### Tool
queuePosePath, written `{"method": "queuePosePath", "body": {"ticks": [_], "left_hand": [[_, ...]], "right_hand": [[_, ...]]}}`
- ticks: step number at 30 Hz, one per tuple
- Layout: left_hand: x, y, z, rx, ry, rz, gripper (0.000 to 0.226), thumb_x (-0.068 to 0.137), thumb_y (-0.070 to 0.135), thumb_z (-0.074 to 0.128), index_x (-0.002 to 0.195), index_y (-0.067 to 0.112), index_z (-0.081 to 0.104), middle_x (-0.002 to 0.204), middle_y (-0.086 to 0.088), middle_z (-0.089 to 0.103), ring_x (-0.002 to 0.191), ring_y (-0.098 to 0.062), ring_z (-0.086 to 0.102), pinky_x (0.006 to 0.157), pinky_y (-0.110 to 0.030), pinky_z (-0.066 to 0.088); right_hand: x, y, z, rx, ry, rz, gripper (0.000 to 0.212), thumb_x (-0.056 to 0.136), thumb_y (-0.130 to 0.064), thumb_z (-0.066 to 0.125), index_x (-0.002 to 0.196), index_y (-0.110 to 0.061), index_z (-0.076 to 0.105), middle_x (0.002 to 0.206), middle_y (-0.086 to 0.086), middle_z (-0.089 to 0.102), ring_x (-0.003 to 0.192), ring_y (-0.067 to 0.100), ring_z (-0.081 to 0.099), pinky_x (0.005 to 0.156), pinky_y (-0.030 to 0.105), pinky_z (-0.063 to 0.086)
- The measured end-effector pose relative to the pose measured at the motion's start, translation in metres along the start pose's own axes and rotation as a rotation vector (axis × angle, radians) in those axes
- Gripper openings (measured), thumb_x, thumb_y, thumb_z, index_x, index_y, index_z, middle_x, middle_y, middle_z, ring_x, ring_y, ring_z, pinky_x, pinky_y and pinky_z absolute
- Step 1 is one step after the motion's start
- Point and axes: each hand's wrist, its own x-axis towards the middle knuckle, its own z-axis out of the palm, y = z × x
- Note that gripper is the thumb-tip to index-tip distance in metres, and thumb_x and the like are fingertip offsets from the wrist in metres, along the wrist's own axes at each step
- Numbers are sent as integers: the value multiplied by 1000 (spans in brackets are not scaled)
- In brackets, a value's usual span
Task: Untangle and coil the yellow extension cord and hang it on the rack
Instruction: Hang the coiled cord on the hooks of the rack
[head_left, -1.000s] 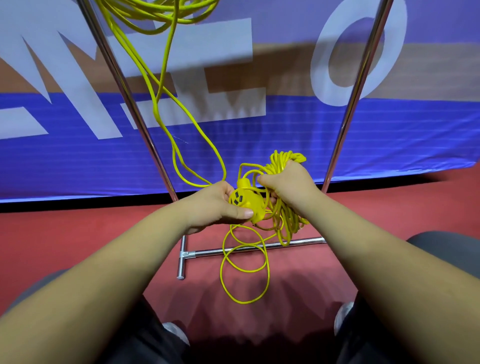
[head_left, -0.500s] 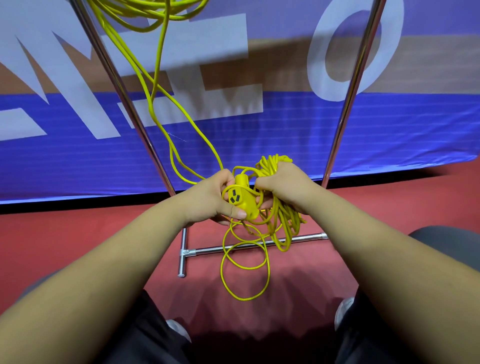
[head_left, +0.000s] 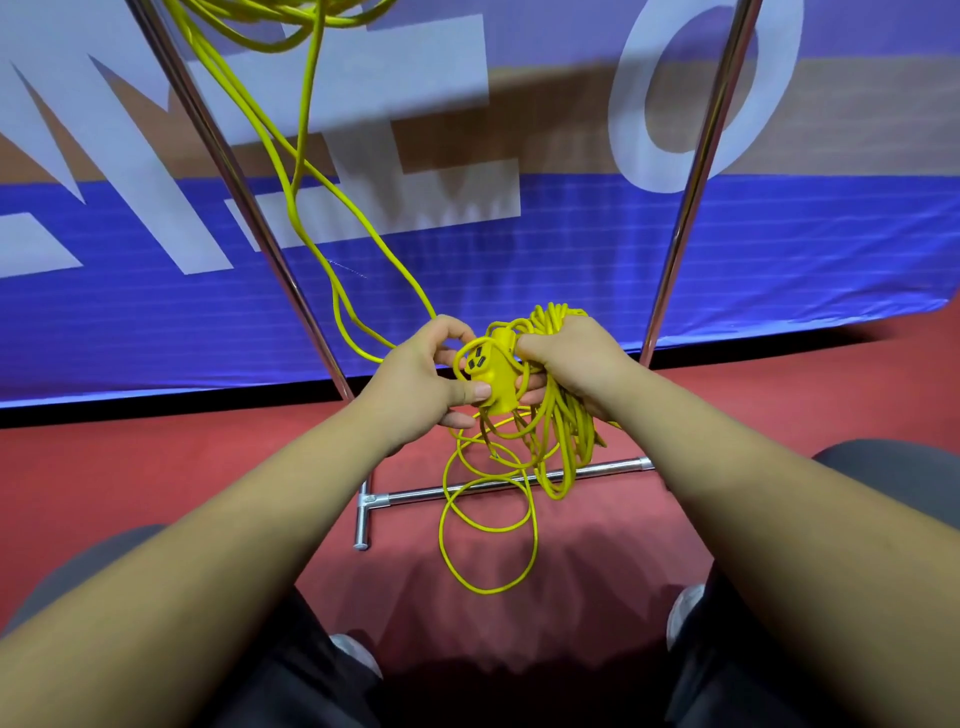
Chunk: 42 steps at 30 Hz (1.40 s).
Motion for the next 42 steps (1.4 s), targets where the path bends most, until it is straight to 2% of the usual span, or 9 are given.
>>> {"method": "queuePosePath", "body": {"ticks": [8, 11, 16, 19, 23, 28, 32, 35, 42], "left_hand": [[11, -11, -2, -204, -75, -162, 9, 96, 7, 66, 102, 13, 68, 98, -12, 62, 93, -22, 69, 90, -43, 62], [15, -9, -4, -327, -28, -265, 13, 87, 29, 72, 85, 20, 63, 78, 1, 64, 80, -17, 65, 90, -41, 54], [16, -15, -16, -346, -284, -439, 30, 94, 21, 74, 118, 3, 72, 111, -14, 72, 96, -19, 73, 87, -38, 62], [17, -15, -18, -115, -304, -366, 26, 91, 14, 77, 113, 4, 67, 109, -20, 73, 93, -24, 72, 86, -41, 64], [22, -9, -16, 163, -24, -156, 38, 85, 7, 80, 110, 9, 50, 103, -27, 66, 81, -39, 75, 67, -55, 64], [27, -10, -44, 285, 10, -14, 39, 80, 3, 77, 109, 17, 54, 100, -19, 69, 81, -33, 73, 69, -48, 64], [23, -5, -50, 536, -190, 196, 35, 78, -1, 71, 106, 20, 71, 91, -3, 64, 85, -22, 62, 72, -28, 52], [19, -12, -47, 845, -341, 230, 27, 73, 14, 62, 96, 27, 65, 102, -2, 50, 97, -23, 55, 85, -34, 48], [7, -40, -22, 1305, -662, -73, 7, 85, 13, 58, 91, 15, 57, 90, -7, 64, 83, -31, 58, 68, -35, 47]], "right_hand": [[5, 5, 5, 119, 67, 30, 12, 87, -11, 69, 80, -6, 61, 60, 16, 65, 61, 36, 73, 71, 63, 64], [6, 3, 6, 125, 56, -7, 14, 86, -9, 68, 76, -9, 58, 56, 11, 61, 66, 38, 74, 73, 65, 63], [5, 2, 9, -75, -18, -190, 16, 80, -18, 69, 75, -12, 55, 58, 10, 53, 50, 29, 65, 56, 46, 58], [1, 2, 15, -167, -48, -182, 15, 83, -20, 71, 74, -14, 60, 62, 18, 66, 52, 36, 70, 53, 42, 58], [1, 0, 11, -140, -51, -138, 17, 86, -16, 74, 79, -3, 66, 68, 26, 66, 46, 30, 65, 50, 35, 56], [7, 1, -1, -70, -154, -175, 58, 90, -41, 82, 91, 12, 59, 69, 27, 61, 46, 29, 59, 48, 30, 52], [13, 11, -4, -6, -88, -181, 37, 98, -35, 75, 76, -8, 64, 64, 11, 61, 61, 27, 64, 62, 37, 55], [19, 18, -4, 219, 21, -82, 26, 98, -18, 74, 78, -8, 61, 64, 10, 57, 61, 26, 68, 63, 41, 60], [24, 10, -21, 556, 166, -36, 27, 99, -11, 68, 73, -11, 59, 60, 4, 52, 55, 21, 60, 51, 33, 55]]}}
